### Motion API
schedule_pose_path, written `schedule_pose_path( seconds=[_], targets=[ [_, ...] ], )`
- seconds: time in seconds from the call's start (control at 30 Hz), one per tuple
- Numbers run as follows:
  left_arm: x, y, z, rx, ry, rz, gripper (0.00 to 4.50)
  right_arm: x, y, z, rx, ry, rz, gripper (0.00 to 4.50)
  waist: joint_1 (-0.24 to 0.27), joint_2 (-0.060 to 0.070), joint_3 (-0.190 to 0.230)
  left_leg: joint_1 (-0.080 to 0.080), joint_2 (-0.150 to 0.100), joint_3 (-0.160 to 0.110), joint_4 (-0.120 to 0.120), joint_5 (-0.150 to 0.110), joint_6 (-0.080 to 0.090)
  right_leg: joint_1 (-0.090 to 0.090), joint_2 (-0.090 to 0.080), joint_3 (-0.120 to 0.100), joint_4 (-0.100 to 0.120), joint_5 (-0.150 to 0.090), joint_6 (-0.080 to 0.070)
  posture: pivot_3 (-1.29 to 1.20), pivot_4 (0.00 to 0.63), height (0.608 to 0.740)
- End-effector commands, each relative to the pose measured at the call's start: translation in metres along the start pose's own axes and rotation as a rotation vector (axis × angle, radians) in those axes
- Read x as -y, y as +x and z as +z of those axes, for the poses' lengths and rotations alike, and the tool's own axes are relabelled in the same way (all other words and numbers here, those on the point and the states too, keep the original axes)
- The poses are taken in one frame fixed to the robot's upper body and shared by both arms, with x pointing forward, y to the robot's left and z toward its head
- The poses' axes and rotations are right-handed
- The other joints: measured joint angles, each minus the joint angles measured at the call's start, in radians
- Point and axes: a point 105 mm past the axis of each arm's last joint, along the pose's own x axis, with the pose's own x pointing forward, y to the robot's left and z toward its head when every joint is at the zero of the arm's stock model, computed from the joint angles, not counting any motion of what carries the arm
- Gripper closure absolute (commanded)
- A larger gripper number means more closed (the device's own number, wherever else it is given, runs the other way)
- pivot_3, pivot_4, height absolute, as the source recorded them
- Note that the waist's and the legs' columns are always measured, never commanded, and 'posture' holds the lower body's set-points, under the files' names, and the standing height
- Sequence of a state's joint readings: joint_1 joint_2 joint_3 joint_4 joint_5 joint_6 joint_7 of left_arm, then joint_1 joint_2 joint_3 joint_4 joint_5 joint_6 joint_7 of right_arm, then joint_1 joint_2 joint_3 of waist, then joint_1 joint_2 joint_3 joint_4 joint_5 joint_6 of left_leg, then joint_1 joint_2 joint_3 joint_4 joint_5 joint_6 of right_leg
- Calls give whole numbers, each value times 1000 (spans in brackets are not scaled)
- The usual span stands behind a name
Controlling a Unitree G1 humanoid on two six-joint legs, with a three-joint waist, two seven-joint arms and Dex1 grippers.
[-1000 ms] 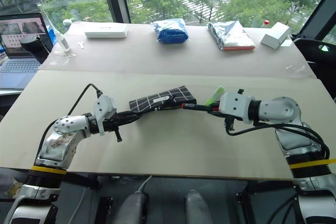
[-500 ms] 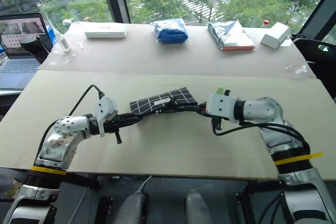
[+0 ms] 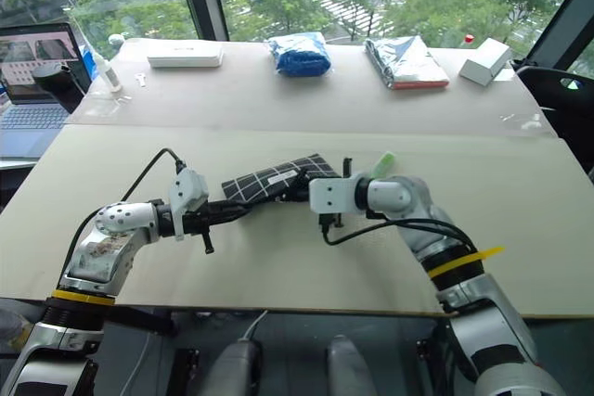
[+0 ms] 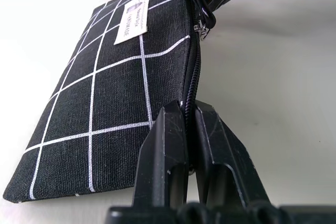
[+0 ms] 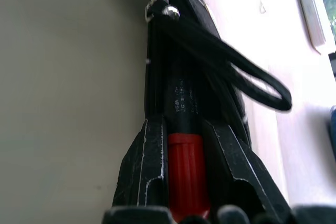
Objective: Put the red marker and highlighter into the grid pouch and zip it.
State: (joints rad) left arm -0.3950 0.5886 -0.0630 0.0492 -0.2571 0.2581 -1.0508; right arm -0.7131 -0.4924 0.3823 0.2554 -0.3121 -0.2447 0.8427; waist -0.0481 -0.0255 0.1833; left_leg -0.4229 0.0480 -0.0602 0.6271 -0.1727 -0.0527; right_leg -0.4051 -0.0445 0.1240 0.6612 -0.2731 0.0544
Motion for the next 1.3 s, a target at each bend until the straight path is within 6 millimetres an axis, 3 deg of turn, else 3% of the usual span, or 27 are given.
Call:
schedule_pose_path(
  seconds=[0.03,0.17,0.3,0.37,0.57,0.77,0.9,1.07,1.13,1.2,1.27,1.3],
  targets=[
    [2,1,20,46,61,-22,4500,4,11,24,88,-82,-8,3967,0,0,0,0,0,0,0,0,0,0,0,0,0,0,0,0,150,740],
    [1,1,22,48,62,-25,4500,2,19,33,136,-122,-12,3967,4,0,0,0,0,0,0,0,0,0,0,0,0,0,0,0,150,740],
    [2,1,23,53,58,-27,4500,7,17,26,123,-109,-41,3967,1,0,0,0,0,0,0,0,0,0,0,0,0,0,0,0,150,740],
    [2,0,23,57,53,-25,4500,8,14,21,114,-80,-45,2960,0,0,0,0,0,0,0,0,0,0,0,0,1,0,0,0,150,740],
    [1,-1,26,79,26,-13,4500,24,-5,-4,26,-84,-114,1103,3,0,0,0,0,0,0,0,0,0,0,0,1,0,0,0,150,740],
    [-2,0,32,113,-15,10,4500,32,-36,-16,24,-17,-153,1103,1,0,0,0,0,0,0,0,0,0,0,0,1,0,0,0,150,740],
    [-6,-1,33,112,-26,31,4500,29,-79,-20,88,264,-129,1103,4,0,0,0,0,-1,0,0,0,1,0,0,0,0,0,0,150,740],
    [-6,-2,29,102,-23,35,4500,36,-115,-18,168,581,-168,1103,1,0,0,1,0,-1,1,0,0,2,0,0,1,0,0,0,150,740],
    [-6,-2,27,98,-22,36,4500,51,-124,-33,143,694,-312,1103,-4,0,0,1,0,-1,1,0,0,2,0,0,2,0,0,0,150,740],
    [-5,-2,26,95,-17,37,4500,65,-128,-64,4,788,-526,1103,-6,0,0,1,0,-1,1,0,0,2,0,0,2,0,0,0,150,740],
    [-3,-1,26,96,-17,37,4500,68,-132,-87,-100,908,-683,1103,-10,0,0,1,0,-1,1,0,0,1,0,0,2,0,0,0,150,740],
    [-2,-1,26,97,-17,37,4500,60,-128,-95,-151,977,-737,1103,-10,0,0,1,0,-1,1,0,0,1,0,0,2,0,0,0,150,740]
  ],
)
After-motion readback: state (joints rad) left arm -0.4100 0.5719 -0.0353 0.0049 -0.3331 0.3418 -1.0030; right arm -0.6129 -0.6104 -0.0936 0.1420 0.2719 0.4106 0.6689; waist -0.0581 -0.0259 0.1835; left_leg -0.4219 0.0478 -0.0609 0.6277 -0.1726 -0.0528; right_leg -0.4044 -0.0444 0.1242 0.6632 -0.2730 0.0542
